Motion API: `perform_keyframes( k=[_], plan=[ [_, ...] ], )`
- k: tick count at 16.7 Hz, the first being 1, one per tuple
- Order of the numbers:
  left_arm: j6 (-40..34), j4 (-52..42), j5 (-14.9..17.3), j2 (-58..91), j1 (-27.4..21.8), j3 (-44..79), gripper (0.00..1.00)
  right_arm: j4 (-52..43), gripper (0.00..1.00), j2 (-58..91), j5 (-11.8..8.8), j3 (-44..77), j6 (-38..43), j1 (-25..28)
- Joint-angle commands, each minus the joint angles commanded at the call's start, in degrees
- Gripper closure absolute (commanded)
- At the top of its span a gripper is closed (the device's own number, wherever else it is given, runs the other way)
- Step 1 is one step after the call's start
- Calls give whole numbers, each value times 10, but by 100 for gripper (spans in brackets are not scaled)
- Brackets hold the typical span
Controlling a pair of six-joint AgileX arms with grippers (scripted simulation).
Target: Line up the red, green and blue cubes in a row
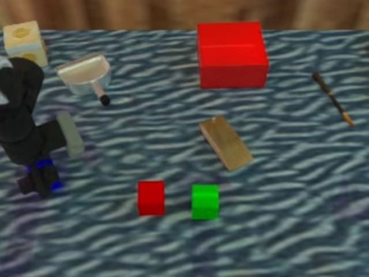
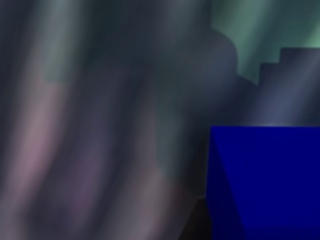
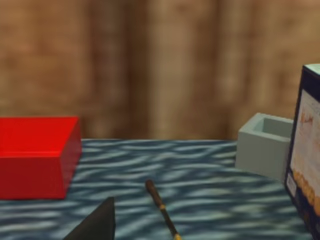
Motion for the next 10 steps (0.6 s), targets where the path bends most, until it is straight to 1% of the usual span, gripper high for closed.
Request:
perform_keyframes(
  k=[6, 8, 10],
  plan=[
    [-3, -9, 2, -9, 0, 2, 100, 0, 0, 0, 0, 0, 0, 0],
    [-2, -31, 2, -18, 2, 14, 100, 0, 0, 0, 0, 0, 0, 0],
    [-3, -72, 2, -37, 5, 34, 100, 0, 0, 0, 0, 0, 0, 0]
  ],
)
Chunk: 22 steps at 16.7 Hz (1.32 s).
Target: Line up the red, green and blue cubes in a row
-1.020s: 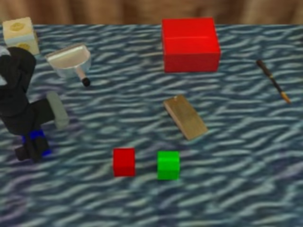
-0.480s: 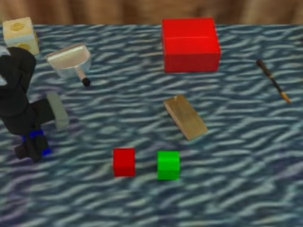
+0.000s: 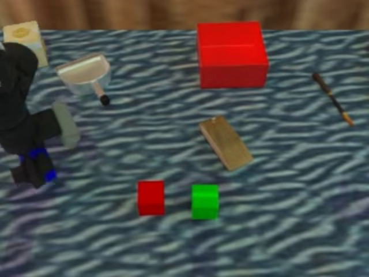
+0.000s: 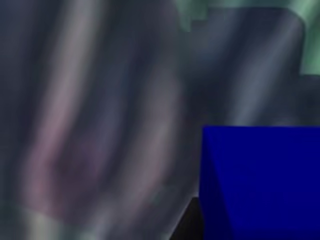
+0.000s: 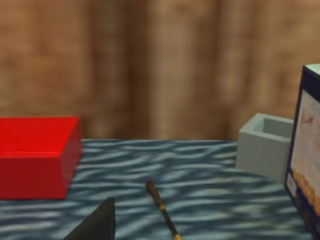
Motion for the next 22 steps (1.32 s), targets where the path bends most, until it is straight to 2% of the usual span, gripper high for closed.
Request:
perform_keyframes(
  k=[4, 9, 12, 15, 22],
  plan=[
    [-1, -76, -1, -39, 5, 37, 100, 0, 0, 0, 0, 0, 0, 0],
    [-1, -81, -1, -41, 1, 41, 100, 0, 0, 0, 0, 0, 0, 0],
    [-17, -103, 0, -10, -37, 80, 100, 0, 0, 0, 0, 0, 0, 0],
    [-55, -147, 0, 50, -127, 173, 100, 0, 0, 0, 0, 0, 0, 0],
    [-176, -263, 2, 203, -409, 469, 100, 0, 0, 0, 0, 0, 0, 0]
  ],
)
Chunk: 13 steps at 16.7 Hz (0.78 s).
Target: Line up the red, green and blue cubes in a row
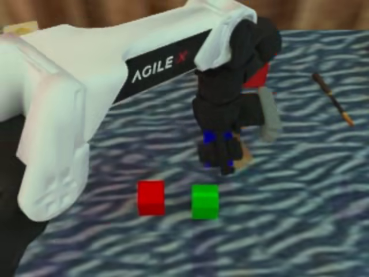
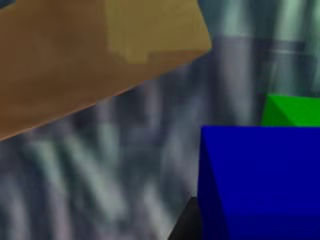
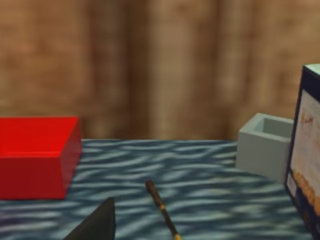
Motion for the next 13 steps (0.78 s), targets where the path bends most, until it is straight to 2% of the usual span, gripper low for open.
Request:
perform_keyframes(
  k=[2, 4, 9, 13],
  plan=[
    [-27, -21, 0, 26, -48, 47, 100, 0, 0, 0, 0, 0, 0, 0],
    [-42, -32, 0, 40, -71, 71, 100, 0, 0, 0, 0, 0, 0, 0],
    [-42, -30, 0, 39, -72, 70, 100, 0, 0, 0, 0, 0, 0, 0],
    [-44, 28, 0, 53, -72, 26, 100, 0, 0, 0, 0, 0, 0, 0]
  ],
)
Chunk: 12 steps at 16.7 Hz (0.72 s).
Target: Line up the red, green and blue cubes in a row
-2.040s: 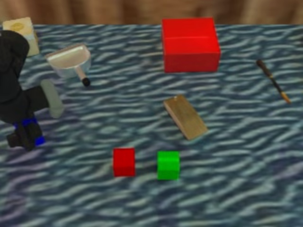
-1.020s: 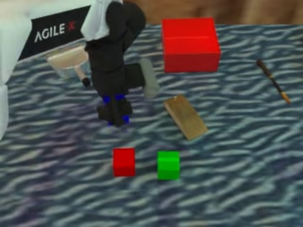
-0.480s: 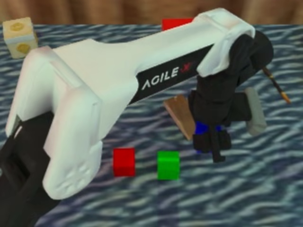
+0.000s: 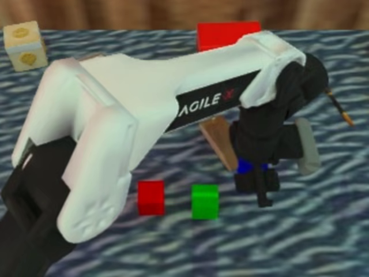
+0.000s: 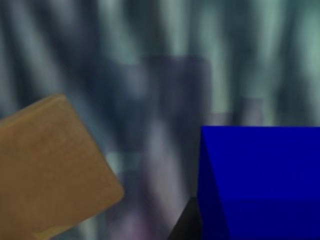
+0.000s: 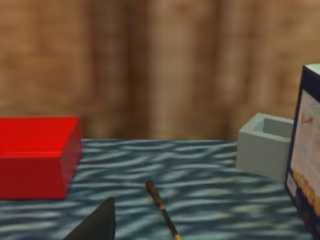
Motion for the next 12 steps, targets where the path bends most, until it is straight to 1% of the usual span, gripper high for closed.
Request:
perform_keyframes(
  k=[4, 8, 12],
  plan=[
    [-1, 68, 0, 18, -2, -51, 100, 0, 0, 0, 0, 0, 0, 0],
    [-1, 73, 0, 20, -3, -55, 100, 0, 0, 0, 0, 0, 0, 0],
    [-1, 73, 0, 20, -3, -55, 70, 0, 0, 0, 0, 0, 0, 0]
  ],
)
